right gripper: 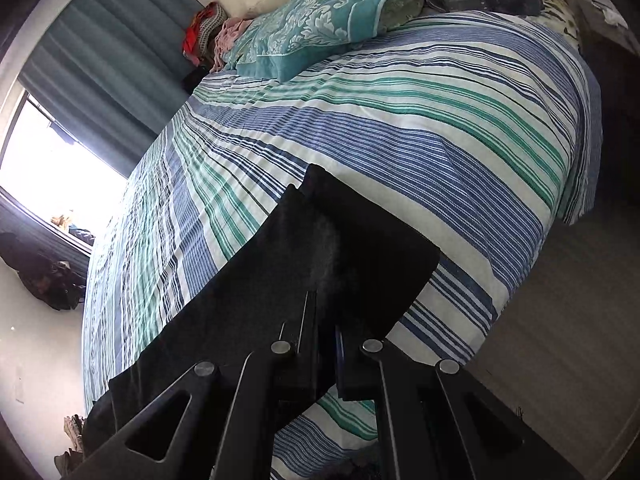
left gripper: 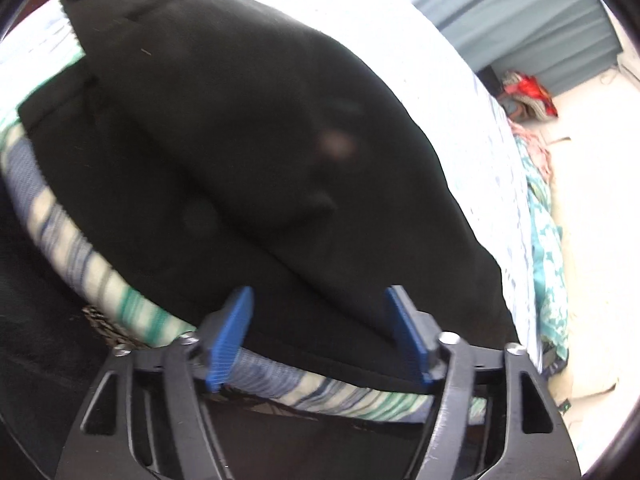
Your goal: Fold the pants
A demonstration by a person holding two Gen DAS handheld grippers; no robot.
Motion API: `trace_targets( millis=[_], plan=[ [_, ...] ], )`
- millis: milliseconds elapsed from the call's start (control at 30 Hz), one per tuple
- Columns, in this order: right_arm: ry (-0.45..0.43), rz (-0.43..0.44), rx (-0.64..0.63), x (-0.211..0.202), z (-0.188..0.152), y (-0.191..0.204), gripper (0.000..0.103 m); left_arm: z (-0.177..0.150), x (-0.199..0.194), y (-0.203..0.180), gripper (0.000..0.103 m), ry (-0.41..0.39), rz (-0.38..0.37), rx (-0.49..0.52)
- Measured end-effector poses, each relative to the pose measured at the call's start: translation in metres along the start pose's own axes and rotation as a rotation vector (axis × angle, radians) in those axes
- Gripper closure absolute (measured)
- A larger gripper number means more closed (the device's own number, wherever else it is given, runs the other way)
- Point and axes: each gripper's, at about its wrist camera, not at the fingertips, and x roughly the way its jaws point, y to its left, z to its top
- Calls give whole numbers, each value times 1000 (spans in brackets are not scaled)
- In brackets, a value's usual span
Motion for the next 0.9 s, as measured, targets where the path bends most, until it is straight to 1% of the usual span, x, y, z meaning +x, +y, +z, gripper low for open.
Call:
trace_targets(
  millis=[67,200,367,400,433,467,500,533,567,600,667,700,733,767,800,867,900],
  plan=[
    [-12,7,6,-2,0,2,96,6,-8,11,24,-41,1,-43],
    [-25,0,-2,-1,0,7,96,21,-10,34,23,-70,-12,-131],
    [-26,2,-2,-1,1,6,96,50,-10,41,23,-154,-17,-156],
    [-27,3,-2,-1,1,6,96,56,-7,42,27,-161,-21,-159],
    [-28,3,-3,-1,1,6,96,61,-3,43,39,-159,-26,-164],
    [-30,4,-6,-2,1,6,96,68,1,45,85,-128,-38,-168],
    [-31,7,-7,-2,1,7,96,75,3,48,93,-88,-74,-173],
    [-31,15,-3,-3,1,7,96,77,-1,49,94,-78,-90,-181],
    [-27,28,3,-4,3,6,96,77,-10,45,95,-82,-97,-165],
    [-21,46,16,-5,7,4,96,76,-20,39,95,-81,-105,-134],
    [-28,72,39,-13,14,0,96,71,-36,31,94,-60,-97,-83],
    [-36,61,26,-16,16,-1,96,68,-37,28,94,-43,-74,-64],
    [-41,44,10,-18,18,-1,96,65,-34,27,93,-21,-26,-39],
    [-38,35,17,-18,18,-3,96,62,-27,26,92,-1,28,-18],
    [-24,26,37,-14,17,-6,96,61,-18,27,90,14,67,-6],
    [25,-19,70,-2,16,-13,96,57,-2,32,86,41,123,-36],
    [47,-39,84,2,16,-15,96,56,0,34,83,42,124,-59]
  ],
)
